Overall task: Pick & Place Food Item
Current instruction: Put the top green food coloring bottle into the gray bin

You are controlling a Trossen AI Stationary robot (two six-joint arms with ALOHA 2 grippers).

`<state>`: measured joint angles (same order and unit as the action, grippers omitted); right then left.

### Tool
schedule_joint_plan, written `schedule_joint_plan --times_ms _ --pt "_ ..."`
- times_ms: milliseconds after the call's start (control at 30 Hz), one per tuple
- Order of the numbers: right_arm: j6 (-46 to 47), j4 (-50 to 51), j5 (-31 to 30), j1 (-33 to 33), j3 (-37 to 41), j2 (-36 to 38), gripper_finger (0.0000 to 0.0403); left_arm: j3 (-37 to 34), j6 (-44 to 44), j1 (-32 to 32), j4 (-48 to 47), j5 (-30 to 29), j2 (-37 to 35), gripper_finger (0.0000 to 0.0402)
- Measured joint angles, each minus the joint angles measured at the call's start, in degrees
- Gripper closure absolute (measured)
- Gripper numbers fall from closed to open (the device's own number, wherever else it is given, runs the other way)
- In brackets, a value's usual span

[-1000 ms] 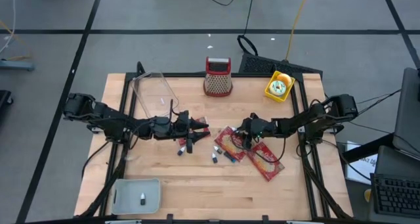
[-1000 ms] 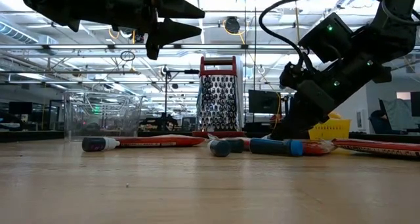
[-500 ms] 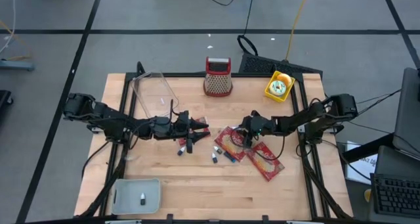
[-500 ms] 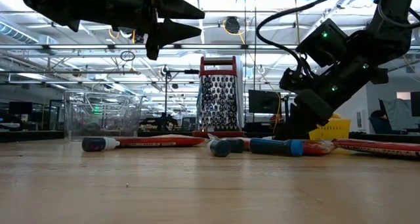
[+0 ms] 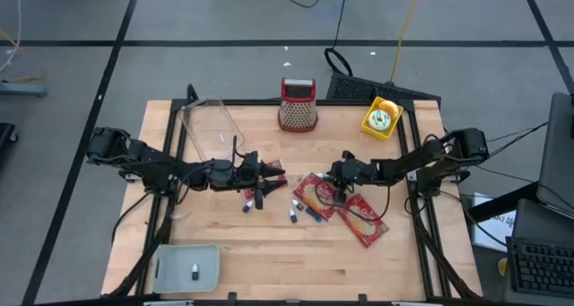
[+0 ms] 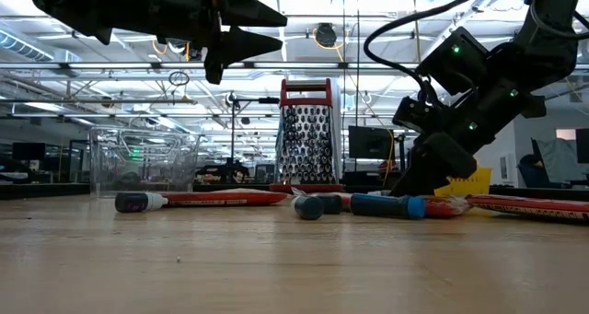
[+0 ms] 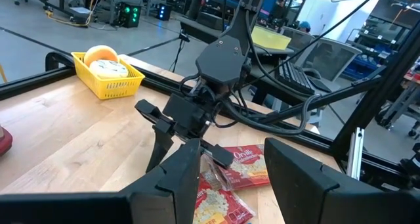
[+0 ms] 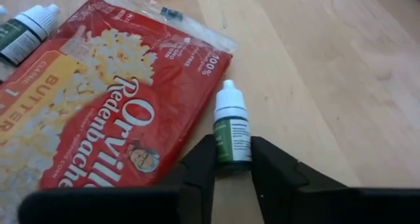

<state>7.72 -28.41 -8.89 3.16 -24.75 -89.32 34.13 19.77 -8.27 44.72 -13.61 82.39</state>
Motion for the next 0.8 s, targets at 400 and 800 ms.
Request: schedule_joint_plan --times_ms 400,800 --pt "-2.0 0.4 0.0 0.0 0.0 3.0 0.034 0.0 0.2 0.0 0.0 0.0 0.0 0.0229" --pt "-2.5 -0.1 0.2 -0.3 0.0 15.5 0.0343 0.0 0.3 0.0 0.1 0.0 0.0 0.0229"
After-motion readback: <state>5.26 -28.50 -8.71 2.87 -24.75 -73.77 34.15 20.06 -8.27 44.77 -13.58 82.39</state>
